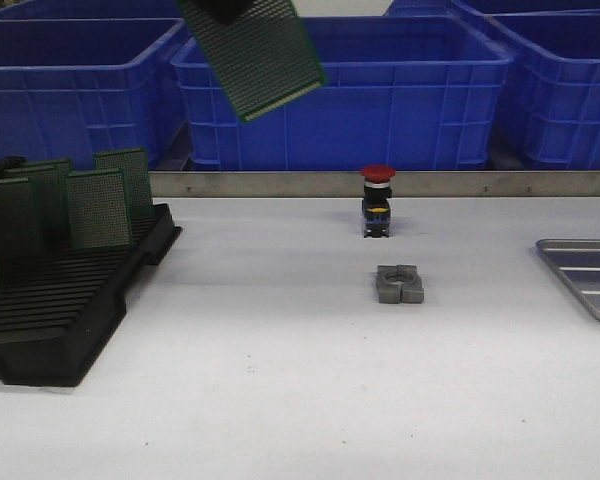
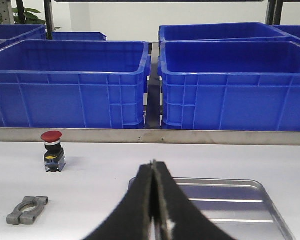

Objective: Place circuit board on tray

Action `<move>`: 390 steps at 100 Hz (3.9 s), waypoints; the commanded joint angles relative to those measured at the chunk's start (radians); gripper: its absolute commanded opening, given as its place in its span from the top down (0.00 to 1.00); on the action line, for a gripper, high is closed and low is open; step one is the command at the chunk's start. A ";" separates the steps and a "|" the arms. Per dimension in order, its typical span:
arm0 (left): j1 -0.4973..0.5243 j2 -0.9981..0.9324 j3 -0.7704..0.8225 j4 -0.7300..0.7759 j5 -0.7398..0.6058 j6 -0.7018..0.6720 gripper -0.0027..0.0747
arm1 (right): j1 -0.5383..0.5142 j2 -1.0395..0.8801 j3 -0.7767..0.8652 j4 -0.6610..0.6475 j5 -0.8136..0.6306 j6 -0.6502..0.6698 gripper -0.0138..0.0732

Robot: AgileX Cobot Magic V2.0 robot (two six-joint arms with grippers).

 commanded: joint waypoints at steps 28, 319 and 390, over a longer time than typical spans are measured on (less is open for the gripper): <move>-0.152 -0.049 -0.031 -0.057 0.042 -0.023 0.99 | 0.001 -0.021 -0.012 -0.005 -0.144 -0.005 0.92; -0.157 -0.049 -0.031 -0.057 0.042 -0.023 0.99 | 0.222 1.345 -0.975 1.307 0.991 -1.679 0.29; -0.157 -0.049 -0.031 -0.057 0.042 -0.023 0.76 | 0.239 1.385 -0.999 1.316 0.988 -1.680 0.91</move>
